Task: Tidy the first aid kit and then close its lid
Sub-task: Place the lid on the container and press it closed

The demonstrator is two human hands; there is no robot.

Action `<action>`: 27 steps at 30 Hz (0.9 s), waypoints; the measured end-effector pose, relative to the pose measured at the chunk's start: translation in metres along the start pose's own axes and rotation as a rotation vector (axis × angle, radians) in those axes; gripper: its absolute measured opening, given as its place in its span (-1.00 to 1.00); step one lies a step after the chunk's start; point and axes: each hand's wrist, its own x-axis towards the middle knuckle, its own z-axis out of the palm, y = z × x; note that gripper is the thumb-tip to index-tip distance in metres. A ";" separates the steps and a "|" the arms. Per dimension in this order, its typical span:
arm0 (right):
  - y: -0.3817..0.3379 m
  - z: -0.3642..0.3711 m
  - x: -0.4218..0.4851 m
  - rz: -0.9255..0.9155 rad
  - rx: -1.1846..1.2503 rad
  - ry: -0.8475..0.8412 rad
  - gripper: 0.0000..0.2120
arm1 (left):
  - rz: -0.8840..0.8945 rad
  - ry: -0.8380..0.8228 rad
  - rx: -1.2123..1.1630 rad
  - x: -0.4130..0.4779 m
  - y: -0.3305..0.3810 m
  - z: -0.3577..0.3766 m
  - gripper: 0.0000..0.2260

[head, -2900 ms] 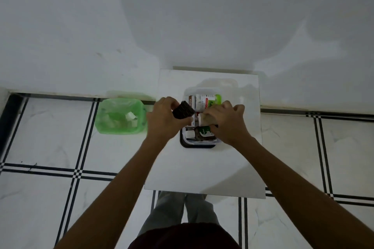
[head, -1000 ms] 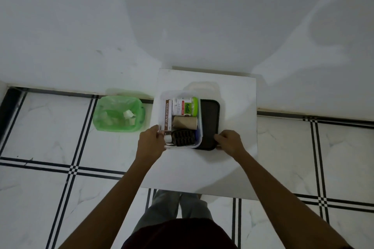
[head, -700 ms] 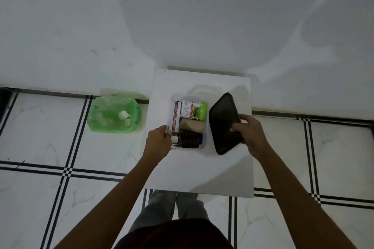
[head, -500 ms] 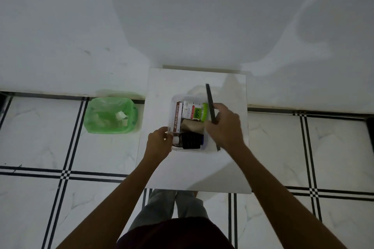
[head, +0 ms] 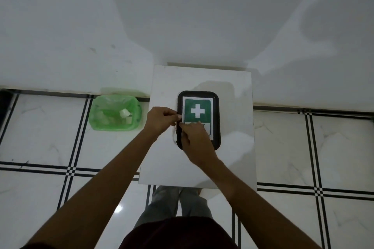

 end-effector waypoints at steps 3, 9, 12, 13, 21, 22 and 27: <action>0.019 -0.023 0.004 0.224 -0.015 0.154 -0.79 | -0.007 0.000 -0.025 0.003 0.001 0.002 -0.94; 0.053 -0.045 0.002 0.621 0.141 0.048 -0.68 | 0.028 0.058 -0.068 0.009 -0.002 -0.002 -0.96; 0.049 -0.042 0.005 0.592 0.133 0.089 -0.70 | 0.013 0.071 -0.137 0.011 -0.005 -0.005 -0.92; 0.049 -0.040 0.006 0.589 0.124 0.104 -0.70 | 0.002 0.066 -0.161 0.010 -0.007 -0.005 -0.89; 0.056 -0.045 -0.004 0.653 0.169 -0.111 -0.63 | -0.054 0.066 -0.195 -0.021 -0.034 0.002 -0.78; 0.056 -0.044 -0.007 0.661 0.174 -0.089 -0.65 | -0.049 0.064 -0.184 -0.026 -0.038 0.001 -0.77; 0.048 -0.040 -0.010 0.652 0.181 0.054 -0.78 | 0.025 0.142 -0.118 -0.029 -0.036 0.001 -0.76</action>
